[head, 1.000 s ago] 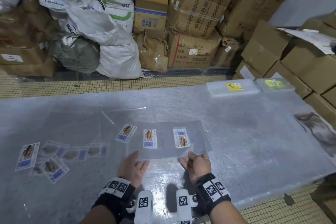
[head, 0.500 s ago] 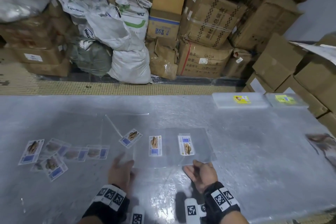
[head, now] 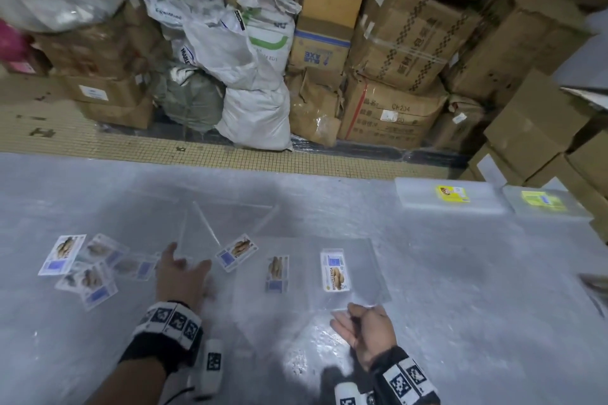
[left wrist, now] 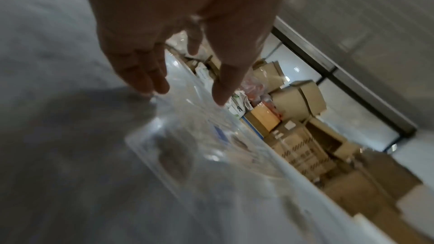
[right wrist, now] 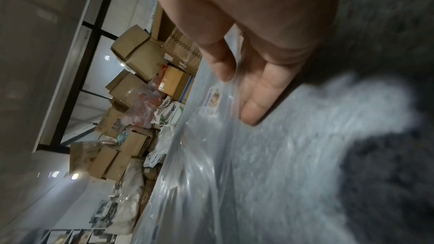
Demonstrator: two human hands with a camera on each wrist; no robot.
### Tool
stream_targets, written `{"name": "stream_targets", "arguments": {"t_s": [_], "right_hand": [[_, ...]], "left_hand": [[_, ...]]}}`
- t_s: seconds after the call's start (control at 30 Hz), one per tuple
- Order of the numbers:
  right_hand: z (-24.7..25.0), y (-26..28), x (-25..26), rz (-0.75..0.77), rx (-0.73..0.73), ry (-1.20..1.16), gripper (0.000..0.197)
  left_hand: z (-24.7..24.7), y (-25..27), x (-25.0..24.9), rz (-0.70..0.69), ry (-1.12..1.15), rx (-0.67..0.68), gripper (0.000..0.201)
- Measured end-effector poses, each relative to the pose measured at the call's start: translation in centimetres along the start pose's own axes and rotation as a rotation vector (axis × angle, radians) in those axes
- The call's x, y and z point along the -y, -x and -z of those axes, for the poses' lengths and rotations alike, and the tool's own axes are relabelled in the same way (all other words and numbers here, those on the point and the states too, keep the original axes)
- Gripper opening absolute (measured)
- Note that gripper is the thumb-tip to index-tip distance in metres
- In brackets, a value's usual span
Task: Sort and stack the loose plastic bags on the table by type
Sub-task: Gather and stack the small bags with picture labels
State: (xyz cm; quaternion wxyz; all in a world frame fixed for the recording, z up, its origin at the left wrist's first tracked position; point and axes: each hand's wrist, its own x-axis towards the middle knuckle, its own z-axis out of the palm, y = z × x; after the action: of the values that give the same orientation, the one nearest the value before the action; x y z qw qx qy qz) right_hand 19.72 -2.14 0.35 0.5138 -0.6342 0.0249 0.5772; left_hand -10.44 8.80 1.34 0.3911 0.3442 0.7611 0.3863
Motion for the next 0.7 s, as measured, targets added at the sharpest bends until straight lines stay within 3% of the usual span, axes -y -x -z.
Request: {"name": "stream_targets", "arguments": {"t_s": [0.1,0.2,0.27,0.33,0.4,0.47,0.53,0.63,0.7], "right_hand": [[0.2,0.3,0.8,-0.003,0.016,0.116,0.013],[0.8,0.4,2.0,-0.051,0.109,0.215,0.015],[1.5,0.6,2.8,-0.143,0.167,0.268,0.013],[2.5,0.6,3.9,-0.215,0.119,0.356,0.024],[2.8,1.0,5.5,-0.099,0.023,0.633,0.027],[2.9,1.0,6.9,0.138,-0.138,1.108,0.036],[2.5,1.0,8.0,0.354,-0.281,1.303,0.036],[1.1,0.4,7.5,0.561,-0.231,1.331,0.037],[0.2,-0.4,6.1,0.534,-0.147,1.491,0.057]], "left_hand": [[0.4,-1.6,-1.3,-0.069,-0.46,0.12,0.097],[0.0,-1.5,-2.0,-0.102,-0.86,0.265,0.081],[-0.2,-0.9,-2.0,-0.122,-0.924,0.329,0.067],[-0.2,-0.3,-1.6,-0.117,-0.902,0.325,0.065],[-0.3,0.4,-1.0,-0.145,-0.901,0.269,0.067],[-0.4,1.3,-0.2,-0.183,-0.896,0.212,0.065],[-0.8,2.1,0.6,-0.21,-0.887,0.184,0.064],[-1.5,3.2,1.3,-0.2,-0.899,0.219,0.078],[-1.9,3.9,1.5,-0.19,-0.869,0.218,0.076]]}}
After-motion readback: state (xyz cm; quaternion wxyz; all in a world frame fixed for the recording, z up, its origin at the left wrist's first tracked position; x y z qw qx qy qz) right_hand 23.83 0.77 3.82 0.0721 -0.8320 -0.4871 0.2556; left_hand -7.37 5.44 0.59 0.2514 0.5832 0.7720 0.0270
